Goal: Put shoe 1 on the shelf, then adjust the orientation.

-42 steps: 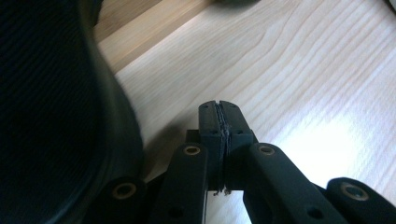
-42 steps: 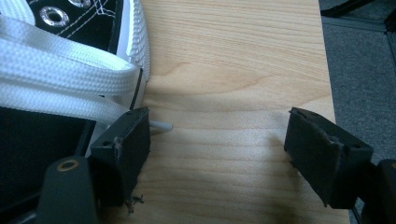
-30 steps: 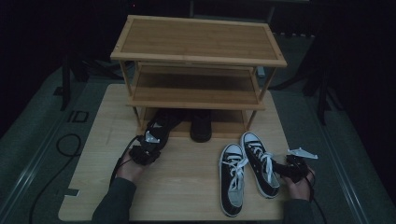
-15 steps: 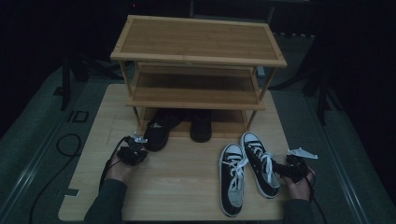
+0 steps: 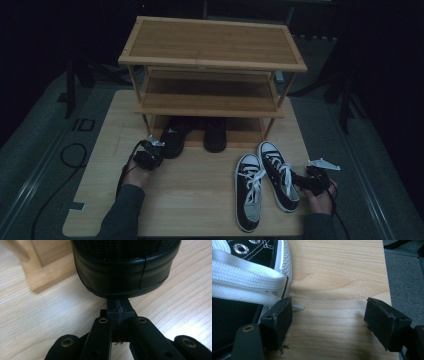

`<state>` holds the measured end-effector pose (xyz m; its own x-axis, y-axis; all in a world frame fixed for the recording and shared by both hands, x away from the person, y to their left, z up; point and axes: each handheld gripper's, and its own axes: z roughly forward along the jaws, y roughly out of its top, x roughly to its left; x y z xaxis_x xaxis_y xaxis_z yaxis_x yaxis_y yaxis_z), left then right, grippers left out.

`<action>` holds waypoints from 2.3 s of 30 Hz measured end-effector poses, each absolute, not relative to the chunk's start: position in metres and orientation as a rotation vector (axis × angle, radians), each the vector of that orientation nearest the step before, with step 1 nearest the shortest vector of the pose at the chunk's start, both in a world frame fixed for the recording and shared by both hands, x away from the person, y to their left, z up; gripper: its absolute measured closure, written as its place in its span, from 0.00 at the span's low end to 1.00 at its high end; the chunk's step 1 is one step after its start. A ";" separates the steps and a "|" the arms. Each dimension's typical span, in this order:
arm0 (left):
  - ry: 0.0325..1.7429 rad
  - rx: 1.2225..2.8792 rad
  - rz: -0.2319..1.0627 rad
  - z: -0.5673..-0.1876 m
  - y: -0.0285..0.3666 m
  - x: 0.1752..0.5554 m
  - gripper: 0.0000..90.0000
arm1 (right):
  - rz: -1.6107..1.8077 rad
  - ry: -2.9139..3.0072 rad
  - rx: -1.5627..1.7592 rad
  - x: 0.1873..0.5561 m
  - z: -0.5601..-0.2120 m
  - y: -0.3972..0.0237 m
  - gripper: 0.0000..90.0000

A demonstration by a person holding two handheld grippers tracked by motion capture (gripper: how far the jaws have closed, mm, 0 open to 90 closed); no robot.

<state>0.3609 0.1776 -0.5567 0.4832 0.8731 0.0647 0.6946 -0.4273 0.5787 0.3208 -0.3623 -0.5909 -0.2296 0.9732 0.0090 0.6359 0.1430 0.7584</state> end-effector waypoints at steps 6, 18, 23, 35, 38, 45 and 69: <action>1.247 2.280 0.475 -0.557 0.149 0.369 1.00 | 0.895 1.931 1.535 0.321 -0.591 -0.362 0.25; 1.185 2.338 0.447 -0.557 0.111 0.384 1.00 | 0.895 1.931 1.536 0.321 -0.591 -0.362 0.25; 1.170 2.354 0.437 -0.556 0.105 0.387 1.00 | 0.895 1.931 1.536 0.321 -0.591 -0.362 0.25; 1.144 2.364 0.419 -0.555 0.100 0.388 0.97 | 0.895 1.931 1.535 0.321 -0.591 -0.362 0.25; 1.139 2.358 0.421 -0.554 0.101 0.385 0.91 | 0.895 1.931 1.535 0.321 -0.591 -0.362 0.25; 1.147 2.300 0.451 -0.545 0.117 0.375 0.76 | 0.896 1.931 1.536 0.321 -0.591 -0.362 0.25; 1.253 2.230 0.472 -0.552 0.175 0.351 0.63 | 0.881 1.949 1.538 0.322 -0.589 -0.362 0.25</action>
<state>0.3507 0.1754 -0.5525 0.5075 0.8607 0.0409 0.6739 -0.4261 0.6035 0.3224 -0.3625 -0.5894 -0.2354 0.9719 0.0068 0.6470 0.1515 0.7473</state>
